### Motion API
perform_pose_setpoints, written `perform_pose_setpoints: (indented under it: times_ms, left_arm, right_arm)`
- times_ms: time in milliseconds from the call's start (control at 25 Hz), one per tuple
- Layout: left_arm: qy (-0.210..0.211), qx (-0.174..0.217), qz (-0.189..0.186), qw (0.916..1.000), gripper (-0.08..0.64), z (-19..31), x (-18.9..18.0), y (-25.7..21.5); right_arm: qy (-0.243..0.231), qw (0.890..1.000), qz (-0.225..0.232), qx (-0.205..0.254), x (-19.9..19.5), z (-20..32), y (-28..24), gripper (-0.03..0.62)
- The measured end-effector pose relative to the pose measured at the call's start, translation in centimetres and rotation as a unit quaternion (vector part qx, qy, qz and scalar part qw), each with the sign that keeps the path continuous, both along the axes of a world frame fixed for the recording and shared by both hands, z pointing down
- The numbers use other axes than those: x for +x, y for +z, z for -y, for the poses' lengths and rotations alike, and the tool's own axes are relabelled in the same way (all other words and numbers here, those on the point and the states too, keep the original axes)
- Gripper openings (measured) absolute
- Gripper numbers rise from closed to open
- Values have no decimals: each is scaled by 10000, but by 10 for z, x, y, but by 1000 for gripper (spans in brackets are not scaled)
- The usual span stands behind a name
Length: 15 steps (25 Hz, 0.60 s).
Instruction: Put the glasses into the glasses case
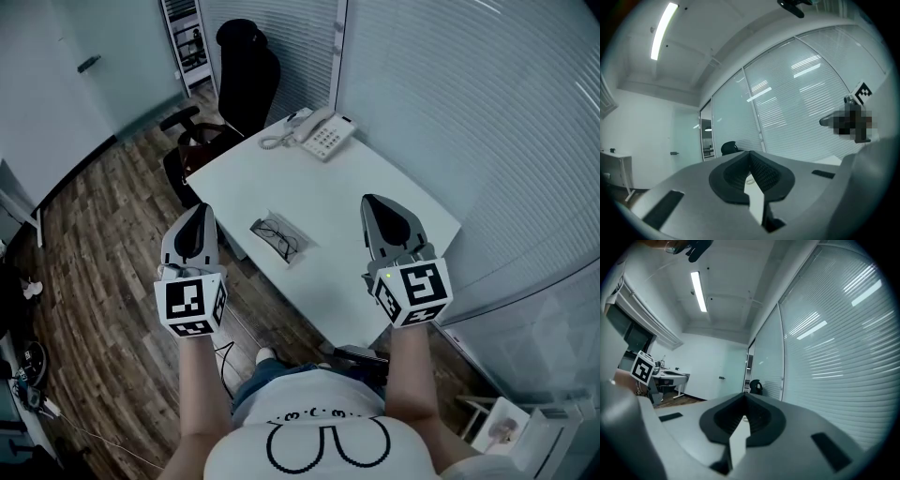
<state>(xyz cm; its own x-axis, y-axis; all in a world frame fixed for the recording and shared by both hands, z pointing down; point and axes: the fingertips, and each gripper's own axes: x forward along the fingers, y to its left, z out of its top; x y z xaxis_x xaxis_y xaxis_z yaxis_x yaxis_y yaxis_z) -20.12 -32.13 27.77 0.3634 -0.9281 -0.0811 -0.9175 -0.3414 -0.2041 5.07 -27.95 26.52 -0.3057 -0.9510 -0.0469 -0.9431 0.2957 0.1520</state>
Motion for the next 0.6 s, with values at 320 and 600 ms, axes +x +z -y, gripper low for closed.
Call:
perform_pose_setpoints:
  times_ms: [320,600]
  left_arm:
    - [36,120,24,9999,17,5,-2,-4]
    - [33,166,-8,9999,17,5,-6,-10]
  right_arm:
    - [45,9999,-44,114,-2,4,-2,11]
    - [61,9998,-117,173,-6,3,-8,11]
